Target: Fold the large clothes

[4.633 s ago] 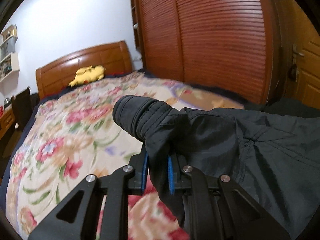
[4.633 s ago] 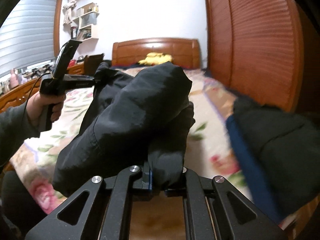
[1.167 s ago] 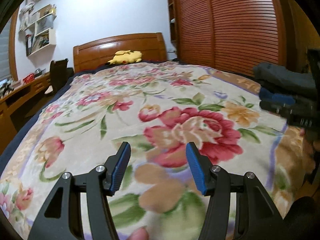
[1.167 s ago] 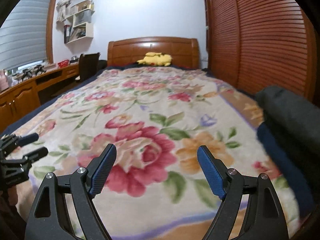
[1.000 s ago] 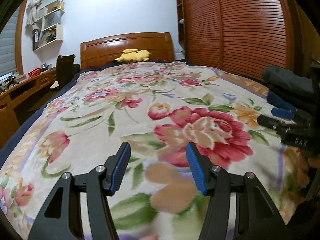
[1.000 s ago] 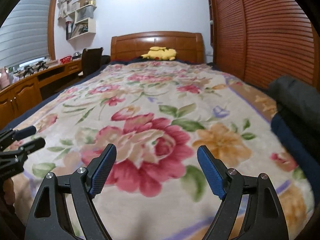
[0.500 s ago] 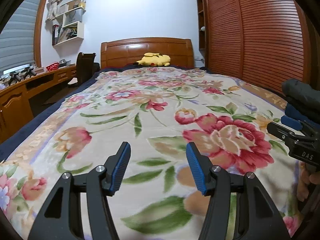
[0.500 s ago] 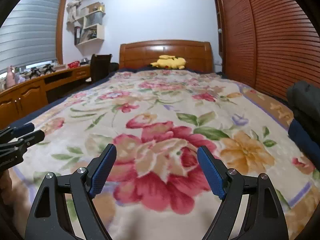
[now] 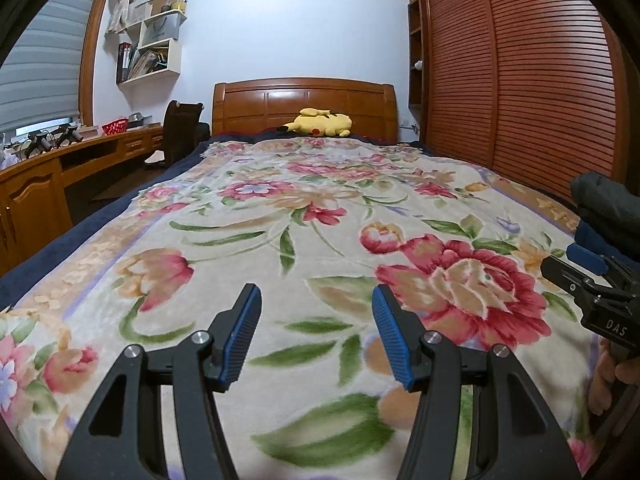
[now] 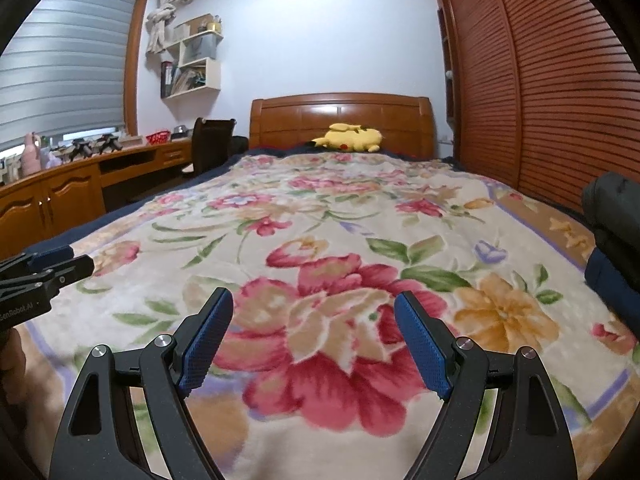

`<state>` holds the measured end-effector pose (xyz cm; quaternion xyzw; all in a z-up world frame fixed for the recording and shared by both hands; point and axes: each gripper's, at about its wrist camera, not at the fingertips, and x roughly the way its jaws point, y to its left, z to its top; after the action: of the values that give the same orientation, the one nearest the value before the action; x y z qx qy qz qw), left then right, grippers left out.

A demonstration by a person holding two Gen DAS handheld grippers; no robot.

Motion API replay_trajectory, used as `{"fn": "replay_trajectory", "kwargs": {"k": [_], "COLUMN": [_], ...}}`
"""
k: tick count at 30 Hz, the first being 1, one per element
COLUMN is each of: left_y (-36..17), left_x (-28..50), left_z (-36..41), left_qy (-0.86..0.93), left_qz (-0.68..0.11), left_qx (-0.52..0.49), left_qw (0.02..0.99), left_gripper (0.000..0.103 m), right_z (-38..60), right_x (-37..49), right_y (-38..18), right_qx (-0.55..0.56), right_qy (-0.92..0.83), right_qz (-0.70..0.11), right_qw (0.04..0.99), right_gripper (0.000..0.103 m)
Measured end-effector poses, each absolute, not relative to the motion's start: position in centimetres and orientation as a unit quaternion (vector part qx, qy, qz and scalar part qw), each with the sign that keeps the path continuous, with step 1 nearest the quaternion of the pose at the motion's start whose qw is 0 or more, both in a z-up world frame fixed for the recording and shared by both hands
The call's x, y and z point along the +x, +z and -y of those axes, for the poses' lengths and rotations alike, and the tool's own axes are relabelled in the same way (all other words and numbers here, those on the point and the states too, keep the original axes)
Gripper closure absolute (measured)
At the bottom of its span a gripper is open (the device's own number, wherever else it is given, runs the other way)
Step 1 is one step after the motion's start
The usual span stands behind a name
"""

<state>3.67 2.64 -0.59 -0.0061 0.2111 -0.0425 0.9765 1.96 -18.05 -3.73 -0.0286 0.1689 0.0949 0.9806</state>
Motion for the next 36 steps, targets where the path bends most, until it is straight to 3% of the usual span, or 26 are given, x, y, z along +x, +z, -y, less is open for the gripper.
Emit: {"fn": "replay_trajectory", "kwargs": {"k": [36], "left_y": [-0.57], "left_x": [3.38], "left_z": [-2.59], "left_qy": [-0.04], "left_qz": [-0.202], "left_qx": [0.002], "left_qw": [0.978], "left_gripper": [0.046], "right_z": [18.05], "right_x": [2.13], "right_y": [-3.99], "right_qx": [-0.025], "right_qy": [0.093], "right_qz": [-0.168], "right_qw": [0.981], "right_gripper": [0.018]}}
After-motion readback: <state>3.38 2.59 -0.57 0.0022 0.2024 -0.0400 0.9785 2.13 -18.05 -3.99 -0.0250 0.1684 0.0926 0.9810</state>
